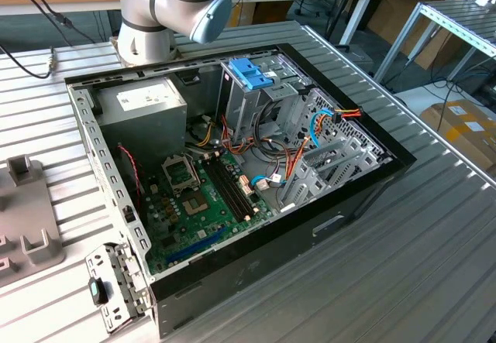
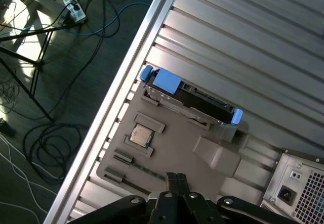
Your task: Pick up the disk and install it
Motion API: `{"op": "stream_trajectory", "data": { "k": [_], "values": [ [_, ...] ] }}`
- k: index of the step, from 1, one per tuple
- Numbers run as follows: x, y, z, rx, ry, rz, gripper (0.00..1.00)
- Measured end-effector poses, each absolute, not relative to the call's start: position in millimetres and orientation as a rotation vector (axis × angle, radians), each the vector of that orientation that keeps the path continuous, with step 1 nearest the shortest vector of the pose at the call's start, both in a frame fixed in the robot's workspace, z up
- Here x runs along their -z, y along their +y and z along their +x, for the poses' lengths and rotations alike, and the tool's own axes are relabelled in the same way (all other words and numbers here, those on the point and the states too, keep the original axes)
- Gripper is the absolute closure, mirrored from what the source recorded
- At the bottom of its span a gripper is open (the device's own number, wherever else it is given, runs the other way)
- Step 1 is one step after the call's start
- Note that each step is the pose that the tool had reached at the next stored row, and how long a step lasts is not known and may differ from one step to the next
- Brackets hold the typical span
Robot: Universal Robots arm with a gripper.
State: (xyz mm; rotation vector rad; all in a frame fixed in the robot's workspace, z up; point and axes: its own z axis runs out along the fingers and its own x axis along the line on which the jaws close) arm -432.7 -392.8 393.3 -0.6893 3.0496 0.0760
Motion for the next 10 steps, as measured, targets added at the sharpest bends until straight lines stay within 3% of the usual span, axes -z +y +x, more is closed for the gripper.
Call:
{"op": "stream_trajectory", "data": {
  "k": [10],
  "values": [
    [-393.3, -392.7, -432.7, -0.076, 3.038, -0.744, 0.89]
  ]
}}
